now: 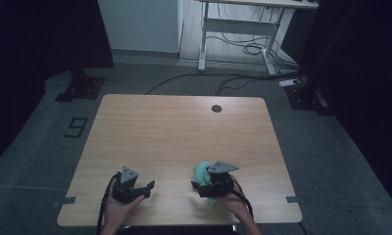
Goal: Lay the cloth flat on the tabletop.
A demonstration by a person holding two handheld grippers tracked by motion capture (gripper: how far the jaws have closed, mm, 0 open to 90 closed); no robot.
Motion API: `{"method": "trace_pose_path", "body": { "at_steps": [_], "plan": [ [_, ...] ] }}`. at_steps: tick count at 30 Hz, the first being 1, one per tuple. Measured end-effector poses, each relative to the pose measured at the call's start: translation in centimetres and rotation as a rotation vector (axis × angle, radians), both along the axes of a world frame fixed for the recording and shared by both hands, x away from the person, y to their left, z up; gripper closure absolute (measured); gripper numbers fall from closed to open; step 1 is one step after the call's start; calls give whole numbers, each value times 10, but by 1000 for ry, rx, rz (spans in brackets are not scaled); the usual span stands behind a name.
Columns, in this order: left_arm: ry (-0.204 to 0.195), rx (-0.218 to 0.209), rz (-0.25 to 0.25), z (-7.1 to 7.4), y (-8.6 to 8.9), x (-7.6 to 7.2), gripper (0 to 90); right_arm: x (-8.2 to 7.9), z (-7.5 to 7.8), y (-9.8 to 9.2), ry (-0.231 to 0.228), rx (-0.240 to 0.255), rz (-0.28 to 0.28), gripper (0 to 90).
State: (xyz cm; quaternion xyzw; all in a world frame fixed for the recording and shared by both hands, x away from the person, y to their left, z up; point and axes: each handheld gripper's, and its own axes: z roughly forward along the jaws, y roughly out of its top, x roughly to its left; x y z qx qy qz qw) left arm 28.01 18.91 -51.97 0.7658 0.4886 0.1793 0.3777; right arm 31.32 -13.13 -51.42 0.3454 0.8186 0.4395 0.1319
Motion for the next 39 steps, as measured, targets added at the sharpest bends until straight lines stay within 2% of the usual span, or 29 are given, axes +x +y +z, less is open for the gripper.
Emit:
{"method": "trace_pose_path", "body": {
  "at_steps": [9,12,16,20,21,22,26,39],
  "plan": [
    [3,6,1,-2,0,0,258,6,-18,1,21,-69,-42,255],
    [7,10,-3,-3,-1,0,258,6,-20,0,16,-94,-54,313],
    [9,13,-6,-4,-2,0,258,7,-22,-3,0,-127,-73,443],
    [7,13,-6,-3,-2,-1,258,8,-22,-6,2,-131,-79,535],
    [7,12,-6,-3,-2,-1,258,8,-22,-6,2,-131,-79,535],
    [7,12,-5,-3,-1,-1,258,9,-22,-8,6,-128,-87,581],
    [10,14,-8,-4,-2,-1,258,11,-22,-12,10,-111,-87,648],
    [16,22,-19,-6,-4,-1,259,13,-18,-21,14,-46,-91,751]
  ]
}}
